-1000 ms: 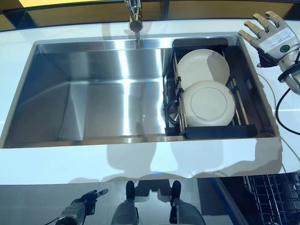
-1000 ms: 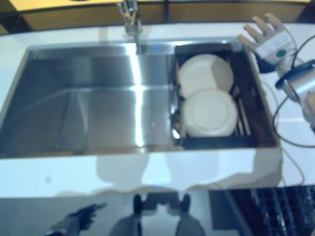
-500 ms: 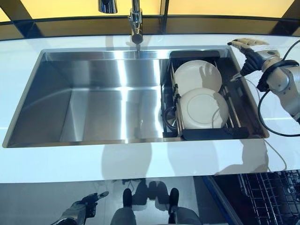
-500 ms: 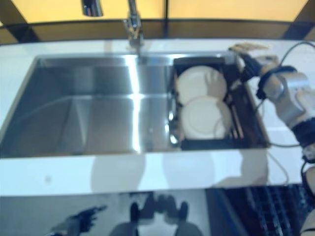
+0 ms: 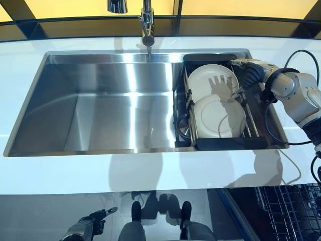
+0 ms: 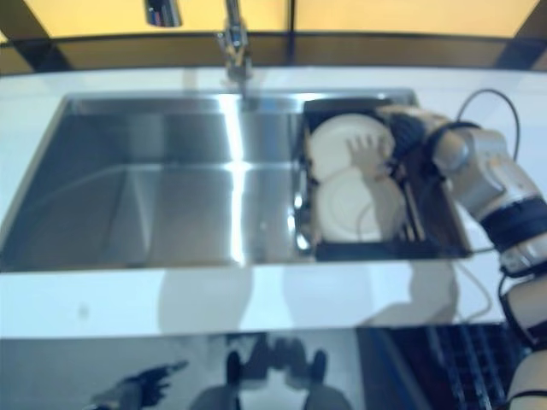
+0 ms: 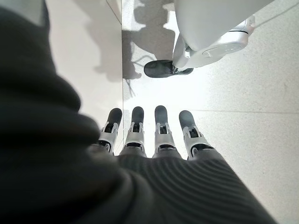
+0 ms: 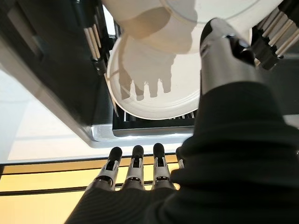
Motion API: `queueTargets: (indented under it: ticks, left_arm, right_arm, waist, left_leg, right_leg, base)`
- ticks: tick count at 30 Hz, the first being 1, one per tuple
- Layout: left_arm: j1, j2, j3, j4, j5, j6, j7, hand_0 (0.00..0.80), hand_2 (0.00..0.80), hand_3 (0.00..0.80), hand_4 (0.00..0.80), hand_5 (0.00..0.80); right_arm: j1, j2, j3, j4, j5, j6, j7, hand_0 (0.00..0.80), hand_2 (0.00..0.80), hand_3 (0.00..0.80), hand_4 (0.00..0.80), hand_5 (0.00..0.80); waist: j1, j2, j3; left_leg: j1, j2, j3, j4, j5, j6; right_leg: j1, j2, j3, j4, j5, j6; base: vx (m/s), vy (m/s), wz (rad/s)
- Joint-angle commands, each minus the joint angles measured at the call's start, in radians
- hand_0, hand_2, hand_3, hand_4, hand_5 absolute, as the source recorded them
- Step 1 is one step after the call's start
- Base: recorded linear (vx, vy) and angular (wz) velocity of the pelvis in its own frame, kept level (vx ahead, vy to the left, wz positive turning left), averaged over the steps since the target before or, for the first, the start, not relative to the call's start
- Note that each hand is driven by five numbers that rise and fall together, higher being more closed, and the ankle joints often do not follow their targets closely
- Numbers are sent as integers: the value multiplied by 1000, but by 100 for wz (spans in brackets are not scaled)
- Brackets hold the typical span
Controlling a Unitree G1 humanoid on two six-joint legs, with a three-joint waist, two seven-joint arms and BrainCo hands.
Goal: Take plates into dishwasher
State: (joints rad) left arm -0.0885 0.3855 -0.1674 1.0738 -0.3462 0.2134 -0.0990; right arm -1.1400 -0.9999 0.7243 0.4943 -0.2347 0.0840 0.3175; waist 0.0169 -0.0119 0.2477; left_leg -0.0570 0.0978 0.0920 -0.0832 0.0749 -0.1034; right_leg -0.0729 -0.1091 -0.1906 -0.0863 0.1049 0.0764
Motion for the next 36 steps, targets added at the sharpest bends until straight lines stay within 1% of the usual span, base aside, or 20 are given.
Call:
queueTargets:
  ticks: [1, 8, 14, 15, 16, 20, 25, 28, 32, 36]
  left_arm:
    - [-61, 12, -51, 26, -13, 20, 17, 0, 0, 0, 0, 0]
    - [-69, 14, -56, 14, -28, 34, 25, 0, 0, 0, 0, 0]
    - [-81, 20, -59, 8, -32, 40, 22, 0, 0, 0, 0, 0]
    - [-84, 22, -61, 7, -36, 38, 23, 0, 0, 0, 0, 0]
    - [-87, 24, -59, 6, -38, 36, 54, 0, 0, 0, 0, 0]
    - [-91, 9, -66, 31, -29, -2, 68, 0, 0, 0, 0, 0]
    - [-97, 28, -67, -7, -24, 34, 68, 0, 0, 0, 0, 0]
    - [-103, 43, -62, -6, -22, 38, 50, 0, 0, 0, 0, 0]
    - [-105, 50, -60, -6, -15, 40, 38, 0, 0, 0, 0, 0]
    - [-104, 53, -55, -4, -3, 36, 26, 0, 0, 0, 0, 0]
  right_arm:
    - [-181, -13, 65, 22, -25, 17, -6, 0, 0, 0, 0, 0]
    - [-222, -19, 107, 26, -73, 13, 0, 0, 0, 0, 0, 0]
    - [-266, -22, 143, 27, -64, 22, 11, 0, 0, 0, 0, 0]
    - [-274, -23, 150, 25, -59, 26, 27, 0, 0, 0, 0, 0]
    - [-278, -23, 156, 24, -59, 28, 43, 0, 0, 0, 0, 0]
    - [-243, -20, 155, 23, -103, 32, 78, 0, 0, 0, 0, 0]
    - [-242, -23, 183, 59, -97, 75, 211, 0, 0, 0, 0, 0]
    - [-245, -24, 191, 100, -76, 88, 280, 0, 0, 0, 0, 0]
    - [-234, -3, 179, 145, -54, 143, 383, 0, 0, 0, 0, 0]
    - [-213, 15, 163, 185, -45, 181, 481, 0, 0, 0, 0, 0]
  waist:
    - [39, -31, 39]
    - [48, -28, 79]
    - [54, -31, 109]
    - [53, -32, 118]
    - [53, -33, 124]
    - [57, -43, 147]
    - [65, -45, 163]
    - [66, -43, 169]
    - [68, -44, 169]
    - [69, -46, 160]
  left_leg:
    - [-20, -14, 0, -4, 2, 5]
    - [-45, -17, -5, -4, 7, 9]
    - [-69, -17, -3, -4, 13, 9]
    - [-76, -16, -1, -4, 14, 9]
    - [-82, -16, 1, -4, 16, 8]
    - [-91, -14, 1, -4, 16, 9]
    - [-96, -12, 2, -4, 22, 7]
    - [-96, -7, 6, -4, 24, 4]
    - [-89, -5, 9, -4, 24, 2]
    - [-76, -2, 12, -4, 25, 0]
  right_leg:
    - [-2, -34, 3, -1, 4, 64]
    - [-25, -37, -3, -1, 13, 65]
    - [-50, -39, -7, -1, 20, 67]
    - [-59, -39, -9, -1, 22, 68]
    - [-64, -39, -10, -1, 24, 69]
    - [-69, -38, -23, 1, 24, 68]
    - [-74, -44, -33, 0, 31, 71]
    - [-74, -45, -35, -1, 32, 72]
    - [-68, -47, -36, -1, 31, 71]
    - [-54, -49, -38, -1, 29, 68]
  base:
    - [0, 0, 0]
    - [18, 4, 2]
    - [6, -1, 0]
    - [0, 0, 0]
    - [0, 0, 0]
    - [0, -9, 0]
    - [0, 0, 0]
    - [0, 0, 0]
    - [0, 0, 0]
    - [0, 0, 0]
